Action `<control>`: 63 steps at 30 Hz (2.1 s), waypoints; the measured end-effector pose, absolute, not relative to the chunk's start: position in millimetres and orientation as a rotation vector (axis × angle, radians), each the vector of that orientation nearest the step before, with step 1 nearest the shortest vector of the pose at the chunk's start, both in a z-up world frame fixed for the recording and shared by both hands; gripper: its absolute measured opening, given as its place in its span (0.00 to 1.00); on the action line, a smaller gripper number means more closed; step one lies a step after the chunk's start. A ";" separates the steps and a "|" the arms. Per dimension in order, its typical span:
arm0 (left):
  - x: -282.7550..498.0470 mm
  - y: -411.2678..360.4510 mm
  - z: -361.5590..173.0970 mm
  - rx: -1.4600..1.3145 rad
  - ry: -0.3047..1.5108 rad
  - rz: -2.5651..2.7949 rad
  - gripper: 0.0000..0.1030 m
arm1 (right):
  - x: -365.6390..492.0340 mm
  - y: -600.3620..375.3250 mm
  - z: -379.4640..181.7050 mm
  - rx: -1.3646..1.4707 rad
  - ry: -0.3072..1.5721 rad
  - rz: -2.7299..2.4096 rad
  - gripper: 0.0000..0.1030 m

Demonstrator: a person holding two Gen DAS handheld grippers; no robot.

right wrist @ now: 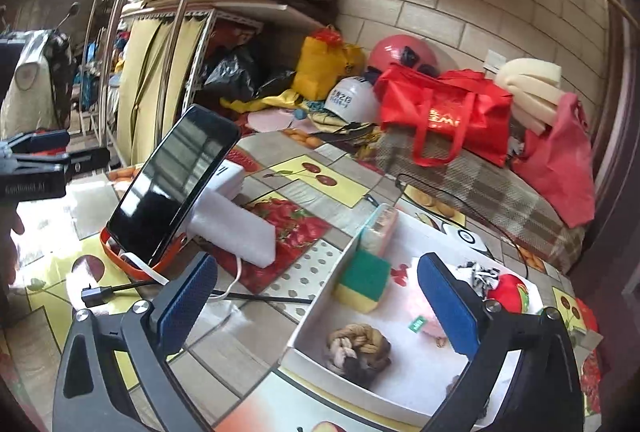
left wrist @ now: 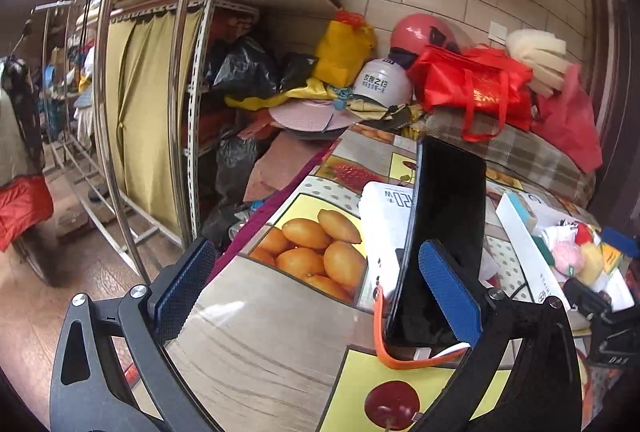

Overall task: Organize soft objects
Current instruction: 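Move the right gripper toward the white foam strip beside the black phone, then grasp the white foam strip with the right gripper and lift it, then carry the white foam strip with the right gripper over the box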

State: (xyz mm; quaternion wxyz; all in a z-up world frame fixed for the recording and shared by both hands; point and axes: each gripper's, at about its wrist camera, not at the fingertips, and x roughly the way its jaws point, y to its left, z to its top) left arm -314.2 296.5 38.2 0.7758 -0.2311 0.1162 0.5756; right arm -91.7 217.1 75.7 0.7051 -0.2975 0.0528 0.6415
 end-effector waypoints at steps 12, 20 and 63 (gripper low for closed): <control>-319.1 297.1 37.6 -0.570 0.243 1.167 1.00 | -142.2 278.2 29.8 -1.013 0.039 1.424 0.72; -325.5 304.2 34.0 -0.645 0.242 1.162 1.00 | -148.0 295.8 19.2 -1.063 0.012 1.421 0.61; -161.2 200.3 46.0 -0.226 0.347 0.970 1.00 | 60.5 99.6 114.4 -0.076 0.404 1.280 0.18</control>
